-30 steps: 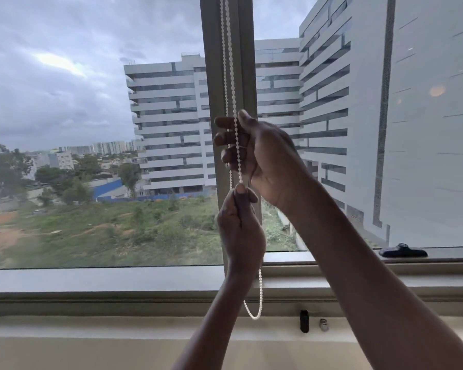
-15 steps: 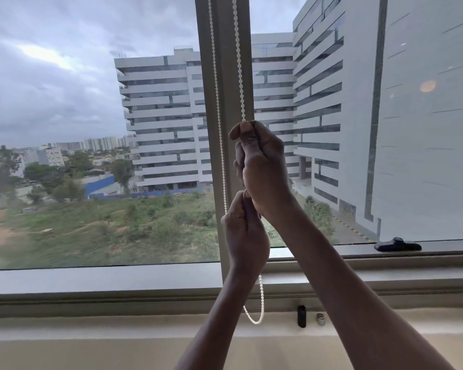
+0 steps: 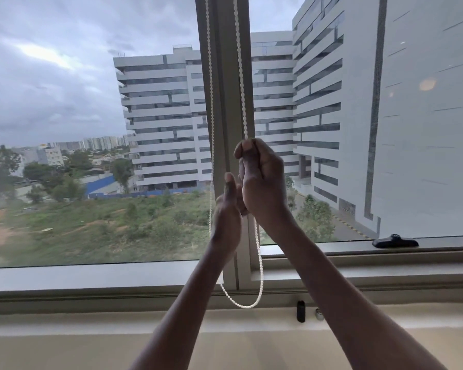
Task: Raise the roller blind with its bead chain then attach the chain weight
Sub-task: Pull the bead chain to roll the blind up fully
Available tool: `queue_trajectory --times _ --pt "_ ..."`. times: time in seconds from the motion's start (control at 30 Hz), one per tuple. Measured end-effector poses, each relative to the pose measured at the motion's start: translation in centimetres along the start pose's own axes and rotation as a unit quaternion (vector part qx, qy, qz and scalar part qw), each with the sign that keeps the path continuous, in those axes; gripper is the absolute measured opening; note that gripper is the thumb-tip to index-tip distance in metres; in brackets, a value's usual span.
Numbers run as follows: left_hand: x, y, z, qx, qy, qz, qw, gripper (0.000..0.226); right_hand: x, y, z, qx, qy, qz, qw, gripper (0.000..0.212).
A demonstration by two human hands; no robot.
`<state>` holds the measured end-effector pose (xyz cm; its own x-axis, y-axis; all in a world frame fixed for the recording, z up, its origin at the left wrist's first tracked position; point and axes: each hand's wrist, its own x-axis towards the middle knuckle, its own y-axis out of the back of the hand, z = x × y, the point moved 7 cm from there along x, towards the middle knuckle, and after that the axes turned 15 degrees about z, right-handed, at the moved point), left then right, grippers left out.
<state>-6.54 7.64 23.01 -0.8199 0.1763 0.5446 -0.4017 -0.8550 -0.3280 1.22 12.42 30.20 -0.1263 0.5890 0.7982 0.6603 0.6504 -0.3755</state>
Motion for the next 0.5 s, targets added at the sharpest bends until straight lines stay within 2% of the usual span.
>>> queue_trajectory --times 0.1,0.17,0.33,0.5 --pt "1.1 -0.5 2.7 -0.070 0.059 -0.028 0.995 0.070 -3.2 1.2 1.8 -0.019 -0.011 -0.010 1.000 0.027" --pt "1.7 -1.0 4.8 -0.115 0.081 -0.051 0.989 0.074 -5.5 1.8 3.0 -0.035 -0.019 -0.022 0.999 0.027" --pt "1.4 -3.2 7.8 -0.155 0.122 -0.127 0.972 0.062 -6.9 2.2 3.6 -0.035 -0.051 -0.034 0.997 0.030" --pt "0.8 -3.4 7.4 -0.216 0.160 -0.078 0.960 0.039 -6.9 2.6 3.6 -0.055 -0.051 -0.038 0.996 0.033"
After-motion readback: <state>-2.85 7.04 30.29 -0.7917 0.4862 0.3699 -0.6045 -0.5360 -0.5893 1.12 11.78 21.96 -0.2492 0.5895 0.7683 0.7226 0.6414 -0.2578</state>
